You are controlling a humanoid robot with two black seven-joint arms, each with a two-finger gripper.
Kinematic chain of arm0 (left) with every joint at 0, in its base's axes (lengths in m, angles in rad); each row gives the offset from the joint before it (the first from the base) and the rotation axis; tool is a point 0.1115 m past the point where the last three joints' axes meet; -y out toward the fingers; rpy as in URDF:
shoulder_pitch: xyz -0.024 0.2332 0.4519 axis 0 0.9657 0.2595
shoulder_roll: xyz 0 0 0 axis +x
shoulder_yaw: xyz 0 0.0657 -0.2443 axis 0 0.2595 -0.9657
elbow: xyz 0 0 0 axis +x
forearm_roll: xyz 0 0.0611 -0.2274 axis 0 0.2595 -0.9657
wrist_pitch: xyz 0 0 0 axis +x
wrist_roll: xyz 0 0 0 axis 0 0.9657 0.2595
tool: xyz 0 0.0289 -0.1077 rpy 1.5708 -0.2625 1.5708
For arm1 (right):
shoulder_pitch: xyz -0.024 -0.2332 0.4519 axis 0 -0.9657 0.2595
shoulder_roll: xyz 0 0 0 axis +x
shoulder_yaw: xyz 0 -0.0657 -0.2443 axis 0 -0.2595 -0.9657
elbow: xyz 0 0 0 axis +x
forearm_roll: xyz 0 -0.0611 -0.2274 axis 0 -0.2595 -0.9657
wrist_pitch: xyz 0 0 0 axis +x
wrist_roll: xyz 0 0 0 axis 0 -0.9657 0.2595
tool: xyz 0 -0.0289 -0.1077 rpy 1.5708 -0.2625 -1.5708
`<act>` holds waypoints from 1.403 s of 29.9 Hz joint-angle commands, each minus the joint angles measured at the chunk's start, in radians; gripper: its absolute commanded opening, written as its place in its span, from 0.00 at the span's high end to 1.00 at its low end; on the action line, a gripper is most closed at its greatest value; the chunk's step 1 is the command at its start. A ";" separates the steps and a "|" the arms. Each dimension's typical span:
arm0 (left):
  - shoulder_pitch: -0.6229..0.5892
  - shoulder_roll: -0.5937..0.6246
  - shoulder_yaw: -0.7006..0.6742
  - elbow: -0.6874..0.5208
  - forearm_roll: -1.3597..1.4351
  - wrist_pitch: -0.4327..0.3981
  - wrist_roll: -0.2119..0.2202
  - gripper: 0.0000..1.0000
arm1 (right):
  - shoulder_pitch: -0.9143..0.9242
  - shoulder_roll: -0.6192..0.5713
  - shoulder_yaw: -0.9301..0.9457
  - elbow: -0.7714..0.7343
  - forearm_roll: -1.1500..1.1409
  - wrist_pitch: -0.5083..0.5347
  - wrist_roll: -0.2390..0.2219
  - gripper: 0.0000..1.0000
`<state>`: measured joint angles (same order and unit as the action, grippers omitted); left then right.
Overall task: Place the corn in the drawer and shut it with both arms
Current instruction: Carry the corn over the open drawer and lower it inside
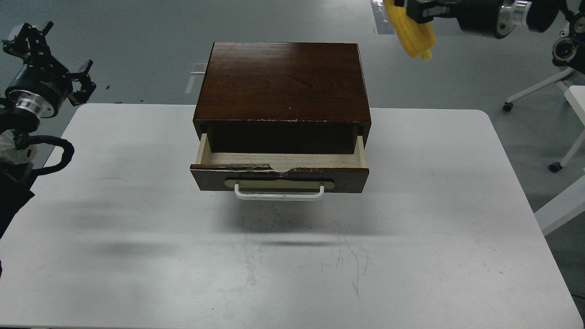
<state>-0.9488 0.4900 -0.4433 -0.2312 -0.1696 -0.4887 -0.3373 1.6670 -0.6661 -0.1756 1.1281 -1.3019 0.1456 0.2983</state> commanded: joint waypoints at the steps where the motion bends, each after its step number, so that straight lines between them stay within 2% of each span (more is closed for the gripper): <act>1: 0.002 -0.008 -0.027 0.001 -0.005 0.000 -0.005 0.02 | 0.046 0.130 -0.005 0.039 -0.100 0.006 0.002 1.00; 5: 0.002 -0.014 -0.077 0.000 -0.018 0.000 -0.003 0.02 | 0.066 0.207 -0.007 0.051 -0.221 0.012 0.009 1.00; 12: 0.005 -0.024 -0.195 -0.007 -0.077 0.000 0.003 0.02 | 0.071 0.358 -0.074 0.055 -0.387 0.015 0.045 1.00; 18: 0.015 -0.039 -0.195 -0.007 -0.084 0.000 0.003 0.02 | 0.065 0.424 -0.139 0.064 -0.453 0.015 0.044 1.00; 25: 0.016 -0.028 -0.186 -0.007 -0.082 0.000 0.000 0.02 | 0.037 0.447 -0.188 0.059 -0.458 0.015 0.044 1.00; 28: 0.016 -0.027 -0.186 -0.007 -0.082 0.000 0.000 0.02 | 0.031 0.448 -0.188 0.058 -0.458 0.015 0.045 0.92; 30: 0.016 -0.025 -0.186 -0.007 -0.080 0.000 0.000 0.02 | 0.030 0.454 -0.188 0.056 -0.458 0.015 0.045 0.81; 32: 0.016 -0.022 -0.186 -0.007 -0.082 0.000 0.009 0.02 | 0.027 0.462 -0.188 0.055 -0.458 0.012 0.045 0.58; 35: 0.016 -0.021 -0.186 -0.005 -0.083 0.000 0.012 0.02 | 0.020 0.462 -0.188 0.056 -0.458 0.011 0.044 0.40; 40: 0.016 -0.016 -0.186 -0.003 -0.084 0.000 0.009 0.02 | 0.014 0.462 -0.188 0.055 -0.458 0.011 0.044 0.31; 42: 0.016 -0.008 -0.186 -0.003 -0.082 0.000 0.011 0.02 | 0.016 0.462 -0.188 0.055 -0.456 0.011 0.044 0.31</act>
<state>-0.9326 0.4733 -0.6289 -0.2353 -0.2529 -0.4887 -0.3267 1.6817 -0.2041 -0.3635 1.1836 -1.7594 0.1566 0.3426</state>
